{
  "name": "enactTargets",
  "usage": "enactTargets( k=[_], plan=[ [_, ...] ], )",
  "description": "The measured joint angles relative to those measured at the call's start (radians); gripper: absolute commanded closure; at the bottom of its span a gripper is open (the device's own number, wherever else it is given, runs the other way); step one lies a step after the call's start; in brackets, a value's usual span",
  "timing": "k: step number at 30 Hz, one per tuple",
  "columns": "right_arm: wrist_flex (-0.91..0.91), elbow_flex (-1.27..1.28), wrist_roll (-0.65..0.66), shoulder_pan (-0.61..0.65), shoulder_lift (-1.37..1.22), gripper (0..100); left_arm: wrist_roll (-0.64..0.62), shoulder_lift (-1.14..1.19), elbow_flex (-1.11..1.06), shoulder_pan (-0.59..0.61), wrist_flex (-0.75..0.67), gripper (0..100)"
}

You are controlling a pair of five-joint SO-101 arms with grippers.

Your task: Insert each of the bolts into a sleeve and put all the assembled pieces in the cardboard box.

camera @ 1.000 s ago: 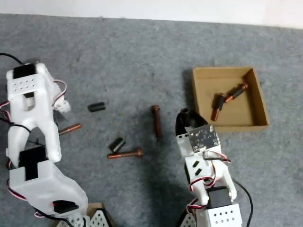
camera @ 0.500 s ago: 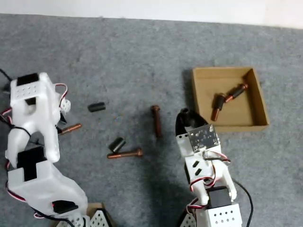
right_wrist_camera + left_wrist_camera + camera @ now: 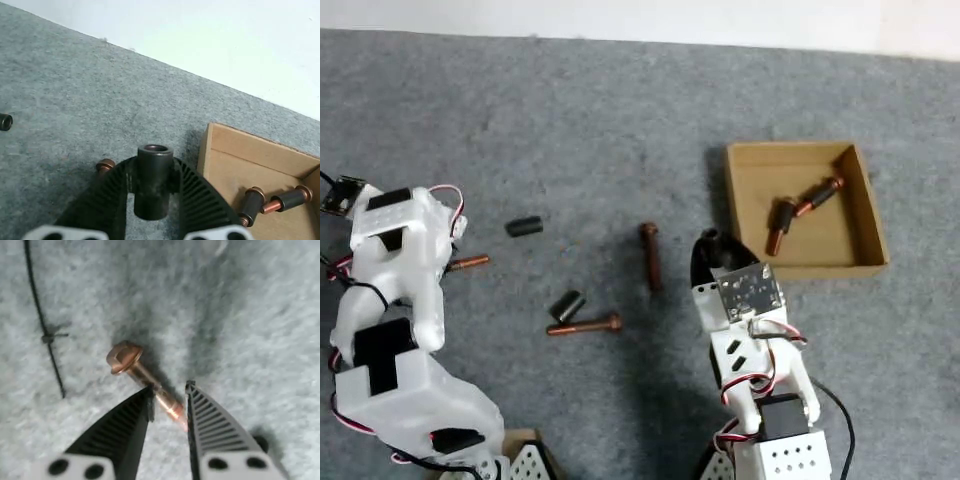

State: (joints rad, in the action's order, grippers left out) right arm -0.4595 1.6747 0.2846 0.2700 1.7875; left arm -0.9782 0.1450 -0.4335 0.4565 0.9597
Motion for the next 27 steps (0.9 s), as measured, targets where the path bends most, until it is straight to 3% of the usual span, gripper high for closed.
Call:
enactTargets(
  k=[13,27],
  plan=[
    [0.000,0.000,0.000,0.000,0.000,99.2,-0.035,0.000,-0.044,0.000,-0.120,89],
    [0.000,0.000,0.000,0.000,0.000,99.2,-0.049,0.014,-0.055,0.000,-0.121,89]
  ],
)
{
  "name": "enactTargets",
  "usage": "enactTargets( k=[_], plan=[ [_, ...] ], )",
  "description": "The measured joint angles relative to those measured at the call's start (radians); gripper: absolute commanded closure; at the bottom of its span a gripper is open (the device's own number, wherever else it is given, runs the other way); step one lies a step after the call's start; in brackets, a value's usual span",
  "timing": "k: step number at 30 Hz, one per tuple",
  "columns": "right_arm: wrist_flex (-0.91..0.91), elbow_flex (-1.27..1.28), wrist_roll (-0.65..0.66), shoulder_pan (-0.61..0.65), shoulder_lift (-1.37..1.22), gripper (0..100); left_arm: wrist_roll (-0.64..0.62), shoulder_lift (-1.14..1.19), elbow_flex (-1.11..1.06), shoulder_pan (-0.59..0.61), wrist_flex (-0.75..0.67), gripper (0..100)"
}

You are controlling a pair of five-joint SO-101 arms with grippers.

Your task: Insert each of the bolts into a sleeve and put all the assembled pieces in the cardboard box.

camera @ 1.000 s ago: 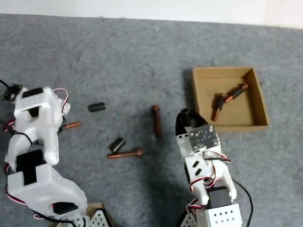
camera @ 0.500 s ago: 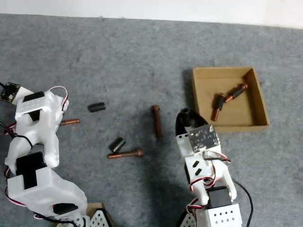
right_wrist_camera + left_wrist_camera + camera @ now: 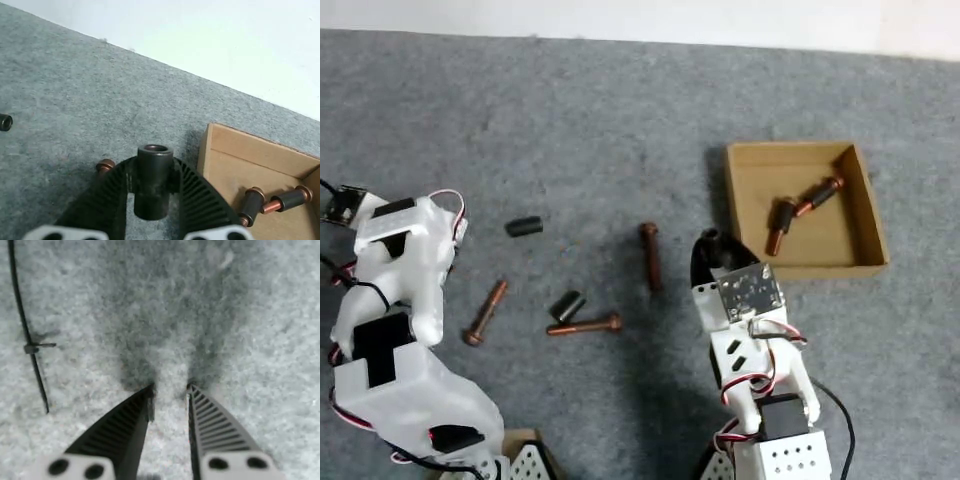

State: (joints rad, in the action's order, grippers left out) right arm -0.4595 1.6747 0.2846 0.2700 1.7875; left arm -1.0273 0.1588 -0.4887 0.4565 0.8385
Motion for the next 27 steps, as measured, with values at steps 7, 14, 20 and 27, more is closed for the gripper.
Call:
enactTargets(
  k=[7,14,20,27],
  plan=[
    [0.000,0.000,0.000,0.000,0.000,99.2,0.000,0.000,0.000,0.000,0.000,89],
    [0.000,0.000,0.000,0.000,0.000,99.2,0.290,-0.141,0.051,-0.017,0.204,89],
    [0.000,0.000,0.000,0.000,0.000,99.2,0.873,-0.402,0.104,-0.146,0.503,89],
    [0.000,0.000,0.000,0.000,0.000,99.2,1.298,-0.519,-0.063,-0.245,0.559,89]
  ],
)
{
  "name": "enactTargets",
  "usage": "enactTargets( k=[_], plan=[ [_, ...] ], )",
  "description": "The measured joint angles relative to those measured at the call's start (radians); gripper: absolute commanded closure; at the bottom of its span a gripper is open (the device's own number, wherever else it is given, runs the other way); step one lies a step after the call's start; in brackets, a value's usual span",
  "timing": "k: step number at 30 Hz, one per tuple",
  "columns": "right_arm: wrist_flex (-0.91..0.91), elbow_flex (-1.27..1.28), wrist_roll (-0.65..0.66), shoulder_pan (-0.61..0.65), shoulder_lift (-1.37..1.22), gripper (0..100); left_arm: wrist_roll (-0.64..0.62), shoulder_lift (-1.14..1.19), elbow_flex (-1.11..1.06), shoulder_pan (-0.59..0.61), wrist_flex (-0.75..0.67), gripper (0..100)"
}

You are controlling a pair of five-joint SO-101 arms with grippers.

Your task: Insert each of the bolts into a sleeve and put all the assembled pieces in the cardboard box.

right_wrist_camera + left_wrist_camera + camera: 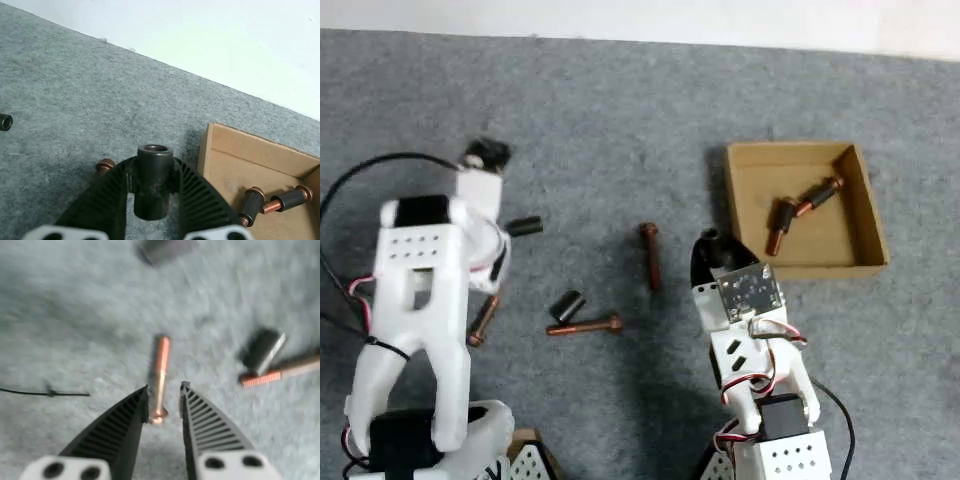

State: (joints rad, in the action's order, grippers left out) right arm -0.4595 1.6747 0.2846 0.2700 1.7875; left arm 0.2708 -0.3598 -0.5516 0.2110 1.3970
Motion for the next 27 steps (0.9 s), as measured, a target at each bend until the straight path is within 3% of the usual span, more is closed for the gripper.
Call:
enactTargets(
  k=[8,16,21,27],
  plan=[
    [0.000,0.000,0.000,0.000,0.000,99.2,0.252,0.000,-0.299,-0.037,-0.140,89],
    [0.000,0.000,0.000,0.000,0.000,99.2,0.275,-0.003,-0.404,-0.037,-0.299,89],
    [0.000,0.000,0.000,0.000,0.000,99.2,0.275,-0.015,-0.404,-0.034,-0.316,89],
    [0.000,0.000,0.000,0.000,0.000,99.2,0.275,-0.018,-0.365,0.051,-0.316,89]
  ],
)
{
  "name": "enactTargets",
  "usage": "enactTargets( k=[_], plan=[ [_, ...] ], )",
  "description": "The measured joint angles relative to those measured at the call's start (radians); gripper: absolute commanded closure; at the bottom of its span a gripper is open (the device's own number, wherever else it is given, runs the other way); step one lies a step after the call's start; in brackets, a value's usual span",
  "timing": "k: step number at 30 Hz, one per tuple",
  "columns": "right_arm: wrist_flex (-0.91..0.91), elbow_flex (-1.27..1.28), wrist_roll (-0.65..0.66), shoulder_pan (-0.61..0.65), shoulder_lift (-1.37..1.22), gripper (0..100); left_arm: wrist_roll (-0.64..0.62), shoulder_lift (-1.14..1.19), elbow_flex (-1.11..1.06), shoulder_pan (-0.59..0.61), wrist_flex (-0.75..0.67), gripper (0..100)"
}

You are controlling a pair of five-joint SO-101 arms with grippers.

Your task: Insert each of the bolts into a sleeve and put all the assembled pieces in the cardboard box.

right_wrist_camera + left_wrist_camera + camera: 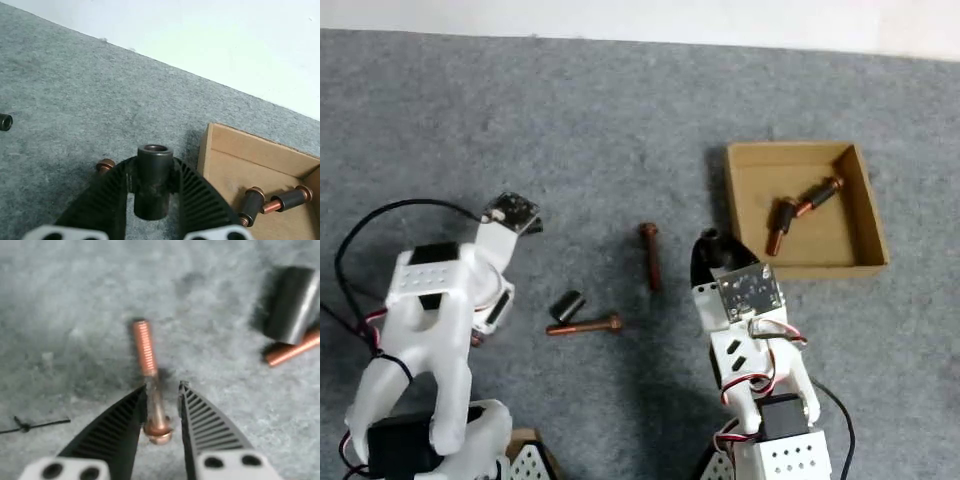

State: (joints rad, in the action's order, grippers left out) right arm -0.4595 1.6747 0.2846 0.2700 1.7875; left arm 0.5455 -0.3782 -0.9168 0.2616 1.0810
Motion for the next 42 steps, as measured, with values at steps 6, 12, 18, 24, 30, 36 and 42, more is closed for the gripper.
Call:
enactTargets(
  k=[6,12,18,24,30,36,42],
  plan=[
    [0.000,0.000,0.000,0.000,0.000,99.2,0.032,0.000,-0.015,0.020,-0.002,89],
    [0.000,0.000,0.000,0.000,0.000,99.2,0.048,-0.003,-0.092,0.028,-0.095,89],
    [0.000,0.000,0.000,0.000,0.000,99.2,0.046,-0.003,-0.124,0.028,-0.135,89],
    [0.000,0.000,0.000,0.000,0.000,99.2,0.046,-0.003,-0.124,0.028,-0.135,89],
    [0.000,0.000,0.000,0.000,0.000,99.2,0.046,-0.003,-0.124,0.028,-0.135,89],
    [0.000,0.000,0.000,0.000,0.000,99.2,0.054,-0.003,-0.124,0.028,-0.135,93],
    [0.000,0.000,0.000,0.000,0.000,99.2,0.066,-0.003,-0.124,0.025,-0.135,99]
  ],
)
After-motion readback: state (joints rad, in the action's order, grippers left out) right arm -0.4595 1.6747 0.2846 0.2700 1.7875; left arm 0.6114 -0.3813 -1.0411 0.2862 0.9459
